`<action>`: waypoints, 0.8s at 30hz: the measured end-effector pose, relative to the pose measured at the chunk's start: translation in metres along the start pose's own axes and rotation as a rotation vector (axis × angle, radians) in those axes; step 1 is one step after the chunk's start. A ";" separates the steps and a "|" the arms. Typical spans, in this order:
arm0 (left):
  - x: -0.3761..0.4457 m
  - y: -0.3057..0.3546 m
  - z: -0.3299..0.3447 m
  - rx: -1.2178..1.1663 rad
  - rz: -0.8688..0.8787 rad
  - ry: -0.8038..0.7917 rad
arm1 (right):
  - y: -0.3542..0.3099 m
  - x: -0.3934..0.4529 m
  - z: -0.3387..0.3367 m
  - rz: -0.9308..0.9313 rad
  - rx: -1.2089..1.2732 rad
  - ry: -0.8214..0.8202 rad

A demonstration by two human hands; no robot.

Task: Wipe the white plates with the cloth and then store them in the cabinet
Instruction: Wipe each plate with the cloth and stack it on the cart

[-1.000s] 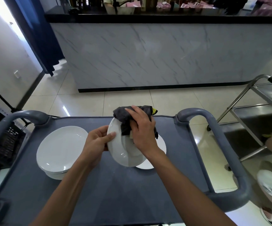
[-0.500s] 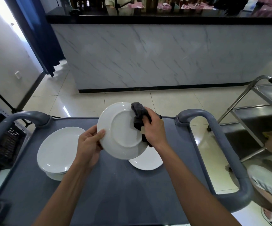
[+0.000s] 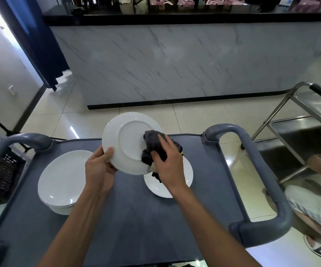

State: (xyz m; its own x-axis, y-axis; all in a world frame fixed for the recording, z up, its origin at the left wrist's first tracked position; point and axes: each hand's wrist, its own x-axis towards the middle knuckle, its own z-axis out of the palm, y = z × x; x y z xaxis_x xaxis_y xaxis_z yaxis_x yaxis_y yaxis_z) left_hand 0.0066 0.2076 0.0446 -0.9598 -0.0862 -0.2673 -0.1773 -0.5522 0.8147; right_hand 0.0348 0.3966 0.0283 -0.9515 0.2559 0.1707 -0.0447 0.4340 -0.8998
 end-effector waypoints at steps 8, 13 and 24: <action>-0.002 -0.005 0.002 0.000 -0.016 0.027 | 0.006 -0.025 0.011 -0.178 -0.186 0.091; -0.002 -0.006 0.002 0.015 -0.026 0.044 | 0.015 -0.036 0.010 -0.273 -0.204 0.114; 0.000 -0.021 0.007 0.174 0.003 0.052 | 0.037 -0.049 -0.016 -0.252 -0.245 0.170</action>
State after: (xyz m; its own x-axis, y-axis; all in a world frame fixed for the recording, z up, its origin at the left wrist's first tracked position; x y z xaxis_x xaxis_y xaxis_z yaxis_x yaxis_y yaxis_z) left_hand 0.0094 0.2250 0.0308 -0.9484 -0.1332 -0.2877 -0.2140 -0.4007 0.8909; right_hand 0.0848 0.4139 -0.0069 -0.8552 0.2454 0.4565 -0.1770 0.6896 -0.7022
